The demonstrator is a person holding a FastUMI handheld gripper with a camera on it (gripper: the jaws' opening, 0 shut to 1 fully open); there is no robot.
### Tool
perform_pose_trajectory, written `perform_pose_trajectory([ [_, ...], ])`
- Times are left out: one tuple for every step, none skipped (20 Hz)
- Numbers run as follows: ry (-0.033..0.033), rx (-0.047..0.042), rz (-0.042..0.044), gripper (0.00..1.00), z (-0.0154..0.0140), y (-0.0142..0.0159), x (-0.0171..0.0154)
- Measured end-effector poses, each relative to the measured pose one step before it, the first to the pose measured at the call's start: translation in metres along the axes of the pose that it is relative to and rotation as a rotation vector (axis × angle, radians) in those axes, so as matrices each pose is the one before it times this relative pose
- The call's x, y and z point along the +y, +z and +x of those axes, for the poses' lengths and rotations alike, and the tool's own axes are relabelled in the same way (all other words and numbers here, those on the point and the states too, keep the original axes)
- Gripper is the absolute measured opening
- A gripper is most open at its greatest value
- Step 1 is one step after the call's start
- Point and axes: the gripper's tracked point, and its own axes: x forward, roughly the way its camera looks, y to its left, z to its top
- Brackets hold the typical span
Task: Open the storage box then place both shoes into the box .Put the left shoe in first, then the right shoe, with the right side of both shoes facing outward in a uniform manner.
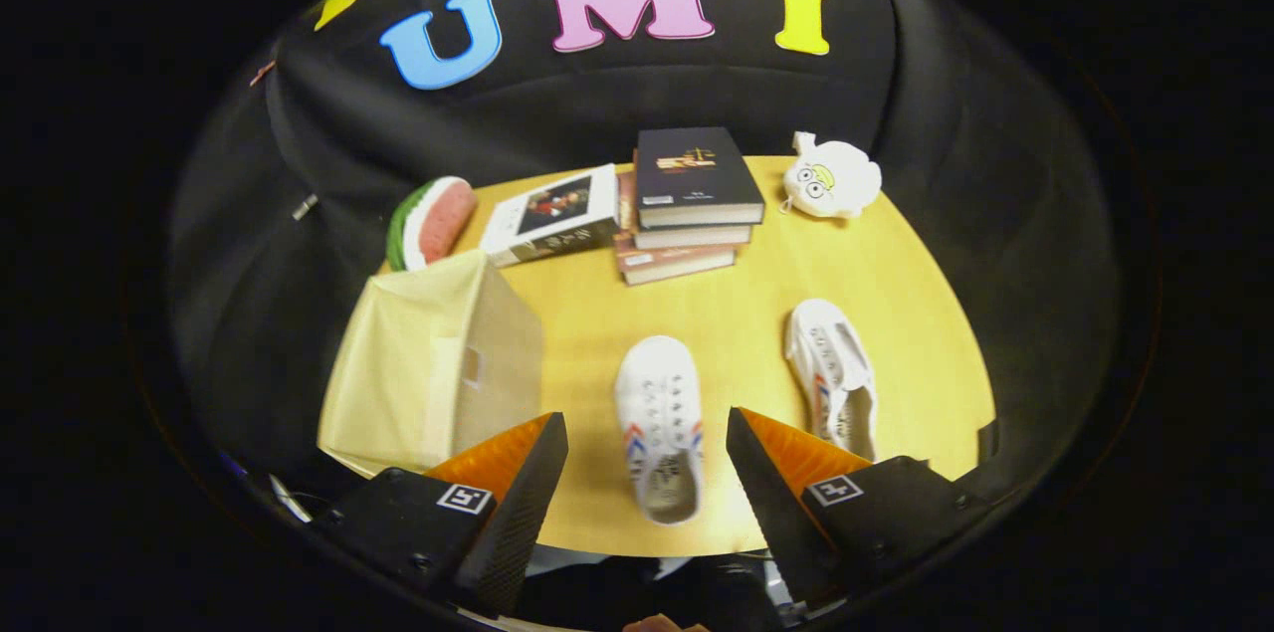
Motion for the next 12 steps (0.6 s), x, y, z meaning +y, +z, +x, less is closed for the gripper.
perform_pose_trajectory([
  [-0.02053,0.0157,-0.04914,0.98,0.00487,-0.00702,-0.01106],
  [-0.01392,0.01798,-0.05,0.98,0.00666,-0.00766,-0.00841],
  [-0.00751,0.01618,-0.04569,0.99,0.00891,-0.00869,-0.00482],
  [0.00063,0.0116,-0.03839,0.99,0.0111,-0.00573,-0.00243],
  [0.00632,0.01306,-0.03543,0.98,0.01055,-0.00632,-0.00011],
  [0.00643,0.01552,-0.03177,0.97,0.01166,-0.00744,0.0008],
  [0.00992,0.02265,-0.03075,0.97,0.00978,-0.00741,0.00116],
  [0.01712,0.02324,-0.02881,0.98,0.0109,-0.00725,0.00362],
  [0.01567,0.01833,-0.02476,0.98,0.00788,-0.00505,0.00387],
  [0.0136,0.00826,-0.02146,0.99,0.008,-0.00273,0.00205],
  [0.00898,0.00262,-0.01028,0.98,0.00863,-0.00028,0.00126],
  [0.01315,0.0076,0.01169,0.98,0.00652,-0.00108,0.00011],
])
